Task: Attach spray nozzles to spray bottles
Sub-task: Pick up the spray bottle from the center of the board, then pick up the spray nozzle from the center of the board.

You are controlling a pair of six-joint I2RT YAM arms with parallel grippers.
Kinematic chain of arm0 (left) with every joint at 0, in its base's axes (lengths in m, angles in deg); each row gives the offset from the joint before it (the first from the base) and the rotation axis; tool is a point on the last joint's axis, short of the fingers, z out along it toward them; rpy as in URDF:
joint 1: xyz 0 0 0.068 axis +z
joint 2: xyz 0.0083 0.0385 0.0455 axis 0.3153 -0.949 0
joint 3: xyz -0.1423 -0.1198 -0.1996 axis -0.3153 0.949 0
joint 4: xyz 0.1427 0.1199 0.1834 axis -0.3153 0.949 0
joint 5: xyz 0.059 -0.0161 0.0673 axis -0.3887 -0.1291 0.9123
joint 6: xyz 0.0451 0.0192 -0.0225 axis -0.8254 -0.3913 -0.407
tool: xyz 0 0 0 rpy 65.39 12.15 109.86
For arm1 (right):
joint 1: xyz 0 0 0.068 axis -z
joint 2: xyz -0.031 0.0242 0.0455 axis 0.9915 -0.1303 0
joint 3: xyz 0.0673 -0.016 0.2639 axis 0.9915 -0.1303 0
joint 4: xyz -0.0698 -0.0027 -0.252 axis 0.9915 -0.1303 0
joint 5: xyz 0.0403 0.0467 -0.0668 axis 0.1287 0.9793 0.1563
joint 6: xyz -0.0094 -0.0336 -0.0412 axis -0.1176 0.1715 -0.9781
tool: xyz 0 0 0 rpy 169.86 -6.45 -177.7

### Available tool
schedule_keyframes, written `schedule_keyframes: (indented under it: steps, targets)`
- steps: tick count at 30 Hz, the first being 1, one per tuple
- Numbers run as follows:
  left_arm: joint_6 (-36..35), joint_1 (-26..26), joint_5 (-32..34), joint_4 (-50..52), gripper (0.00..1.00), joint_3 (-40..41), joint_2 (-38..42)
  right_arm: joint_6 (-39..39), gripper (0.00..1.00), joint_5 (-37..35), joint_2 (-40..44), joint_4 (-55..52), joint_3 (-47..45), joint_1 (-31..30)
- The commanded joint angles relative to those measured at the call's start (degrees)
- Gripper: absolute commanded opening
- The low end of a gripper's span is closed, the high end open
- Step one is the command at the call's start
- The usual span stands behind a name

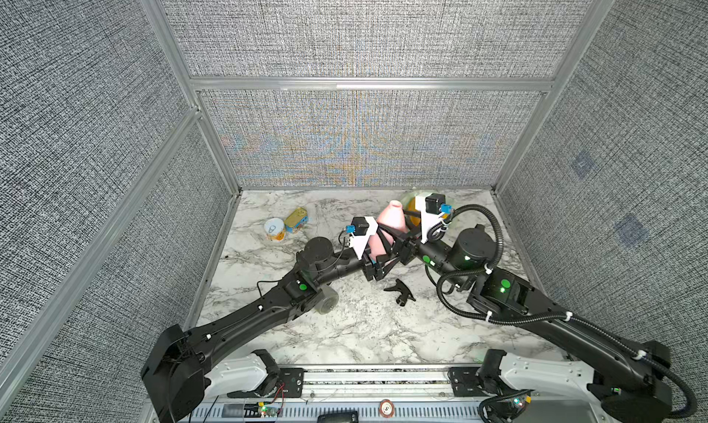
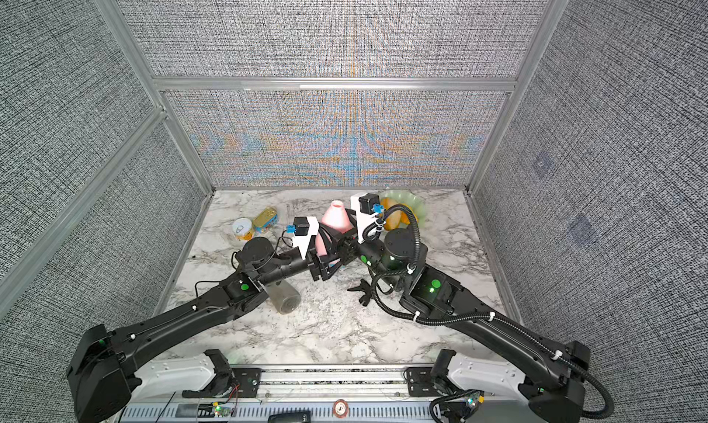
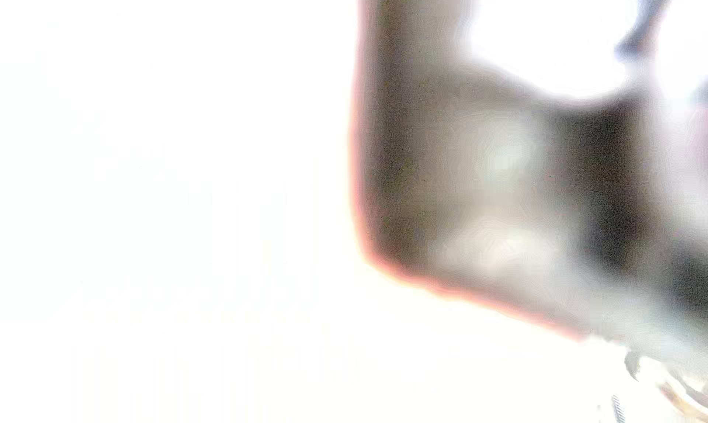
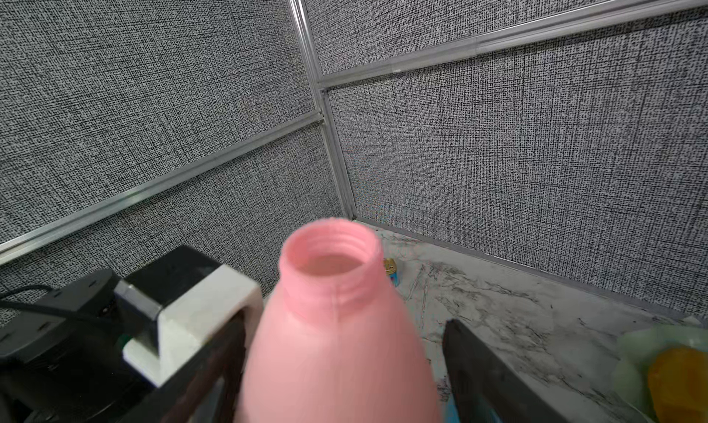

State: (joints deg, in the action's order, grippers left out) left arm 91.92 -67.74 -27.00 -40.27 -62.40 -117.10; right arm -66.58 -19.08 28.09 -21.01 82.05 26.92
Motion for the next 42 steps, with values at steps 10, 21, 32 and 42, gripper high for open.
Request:
schedule_keyframes:
  steps: [10, 21, 32, 42]
  targets:
    - [-5.94, 0.36, 19.73, -3.7, 0.64, 4.46, 4.65, 2.87, 0.86, -4.95, 4.61, -7.9, 3.18, -1.28]
    - [-18.88, 0.32, 18.1, -8.14, 0.62, 3.77, 12.61, 17.34, 0.55, -5.23, -1.17, -50.22, 5.4, 15.64]
    - [-17.22, 0.23, 21.02, -14.94, 0.61, 13.63, 18.33, 25.79, 0.58, 21.97, -20.44, -54.37, -0.26, 20.39]
    - [-16.28, -0.37, 20.46, -14.31, 0.61, 14.04, 19.99, 39.71, 0.61, 26.12, -27.36, -42.31, -6.16, 20.64]
